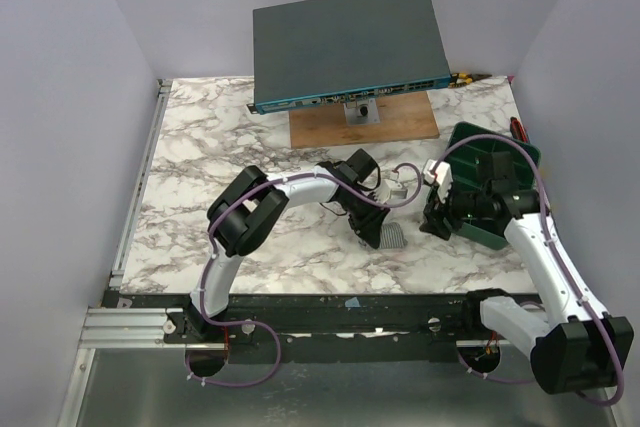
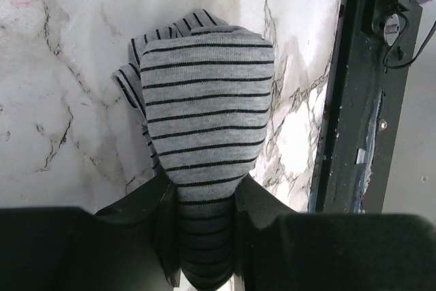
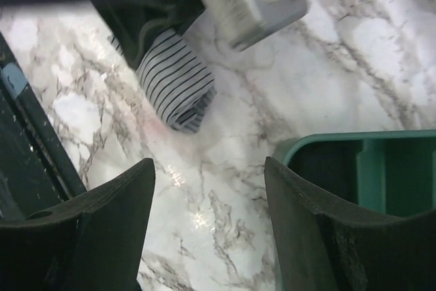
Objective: Roll the underwear
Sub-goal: Roll the underwear to the center of the board.
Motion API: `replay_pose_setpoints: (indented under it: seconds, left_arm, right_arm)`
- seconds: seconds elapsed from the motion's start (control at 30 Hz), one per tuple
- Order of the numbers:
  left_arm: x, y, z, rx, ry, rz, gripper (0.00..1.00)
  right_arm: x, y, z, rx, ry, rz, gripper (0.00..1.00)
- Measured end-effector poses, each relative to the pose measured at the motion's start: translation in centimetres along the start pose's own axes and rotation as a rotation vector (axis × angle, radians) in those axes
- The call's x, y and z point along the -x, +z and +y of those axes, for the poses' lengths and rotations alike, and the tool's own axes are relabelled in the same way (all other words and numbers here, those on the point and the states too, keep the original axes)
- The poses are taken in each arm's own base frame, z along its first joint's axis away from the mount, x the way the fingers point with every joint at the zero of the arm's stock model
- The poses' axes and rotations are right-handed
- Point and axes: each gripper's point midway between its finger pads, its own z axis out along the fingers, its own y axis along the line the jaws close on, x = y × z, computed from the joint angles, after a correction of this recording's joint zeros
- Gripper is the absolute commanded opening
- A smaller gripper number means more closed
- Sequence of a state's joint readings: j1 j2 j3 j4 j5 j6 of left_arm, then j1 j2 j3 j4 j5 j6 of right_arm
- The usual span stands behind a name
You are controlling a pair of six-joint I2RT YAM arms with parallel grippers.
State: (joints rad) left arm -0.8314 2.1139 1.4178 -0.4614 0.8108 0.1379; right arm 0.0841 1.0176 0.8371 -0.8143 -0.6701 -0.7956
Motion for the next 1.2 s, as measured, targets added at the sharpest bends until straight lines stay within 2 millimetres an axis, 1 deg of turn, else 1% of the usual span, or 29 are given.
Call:
replay_pose_setpoints:
  seconds: [0.13,0.23,0.33,0.5,0.6,0.67,0.73,0.97,1.1,1.2]
  left_arm:
    - [0.0,0.0,0.0,-0.009,-0.012,0.002,0.00]
    - [0.0,0.0,0.1,-0.013,-0.019,0.003,0.00]
    - [-0.1,0.1,0.0,-0.021,-0.033,0.011,0.00]
    - [-0.3,0.3,-0.4,-0.060,-0.056,0.021,0.00]
    - [-0.3,0.4,-0.5,-0.080,-0.072,0.027,0.00]
    - [-0.3,0.3,-0.5,-0.093,-0.082,0.026,0.00]
    - [-0.3,0.3,-0.4,-0.110,-0.095,0.025,0.00]
    - [-0.3,0.2,-0.3,-0.160,-0.141,0.020,0.00]
    - [-0.3,0.2,-0.3,-0.169,-0.152,0.021,0.00]
    - [-0.4,0.2,-0.4,-0.178,-0.169,0.027,0.00]
  right_arm:
    - [-2.0,0.9,1.9,0.053,-0.010,0.031,0.69]
    - [-2.9,1.6,3.2,0.093,-0.017,0.050,0.69]
    - [-2.9,2.3,3.4,0.095,-0.057,0.063,0.69]
    - [-2.7,4.7,5.7,0.139,-0.202,0.102,0.69]
    - [-2.5,6.0,6.5,0.139,-0.263,0.127,0.70]
    - [-2.5,6.6,6.6,0.126,-0.291,0.144,0.70]
    - [-2.5,7.0,6.3,0.102,-0.304,0.155,0.71]
    - [-2.5,7.6,5.0,0.032,-0.339,0.171,0.73]
    - [-2.6,8.0,5.0,0.030,-0.353,0.177,0.74]
    - [-3.0,8.6,5.3,0.038,-0.370,0.184,0.74]
